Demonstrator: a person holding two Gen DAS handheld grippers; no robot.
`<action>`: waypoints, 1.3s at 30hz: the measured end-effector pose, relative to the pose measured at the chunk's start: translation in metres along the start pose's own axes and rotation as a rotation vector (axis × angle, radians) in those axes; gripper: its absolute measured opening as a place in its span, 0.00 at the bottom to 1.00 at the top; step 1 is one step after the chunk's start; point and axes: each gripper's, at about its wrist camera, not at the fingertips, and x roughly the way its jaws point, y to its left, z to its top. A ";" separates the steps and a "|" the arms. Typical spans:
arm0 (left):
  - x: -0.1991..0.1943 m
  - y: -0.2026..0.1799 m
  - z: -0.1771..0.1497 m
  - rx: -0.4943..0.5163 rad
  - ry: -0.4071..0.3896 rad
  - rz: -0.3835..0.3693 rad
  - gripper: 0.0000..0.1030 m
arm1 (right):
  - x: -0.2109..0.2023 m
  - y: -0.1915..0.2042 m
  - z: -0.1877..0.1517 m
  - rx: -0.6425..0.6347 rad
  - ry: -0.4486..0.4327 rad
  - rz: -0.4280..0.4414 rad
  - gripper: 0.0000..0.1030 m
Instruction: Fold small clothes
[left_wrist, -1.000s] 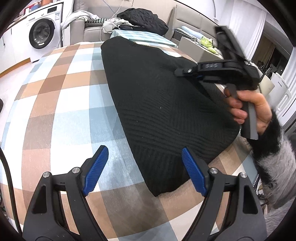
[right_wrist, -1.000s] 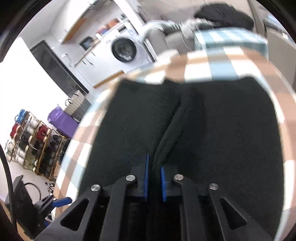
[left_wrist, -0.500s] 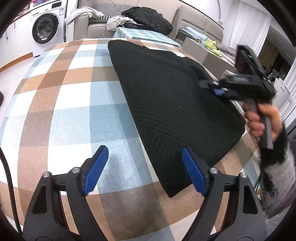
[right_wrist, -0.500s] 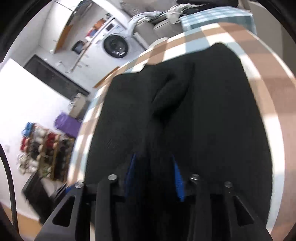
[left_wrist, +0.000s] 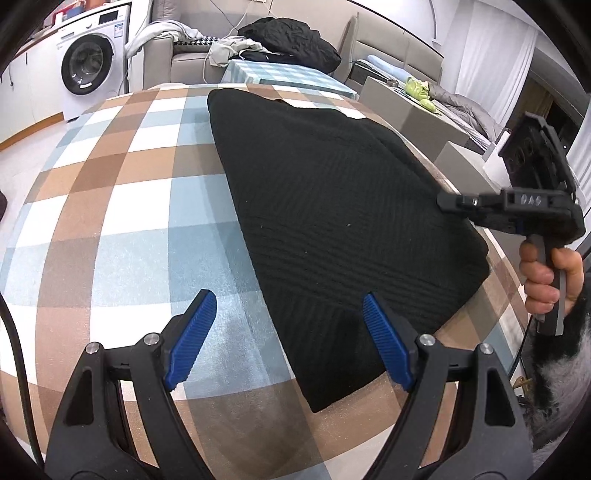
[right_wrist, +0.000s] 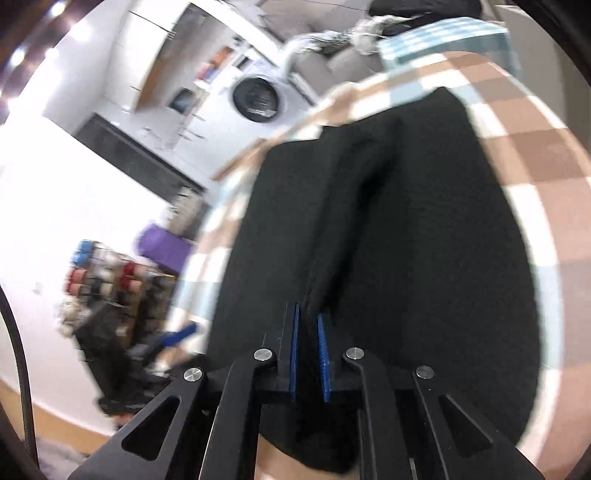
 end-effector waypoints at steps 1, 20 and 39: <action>0.001 0.001 0.000 -0.005 0.002 0.000 0.77 | 0.005 -0.005 -0.002 0.002 0.030 -0.057 0.10; 0.013 0.015 0.006 -0.028 0.018 0.025 0.77 | 0.058 -0.015 0.110 0.069 -0.180 -0.156 0.05; 0.029 0.025 0.018 -0.091 0.019 0.048 0.78 | -0.008 -0.002 -0.010 -0.005 -0.046 -0.182 0.36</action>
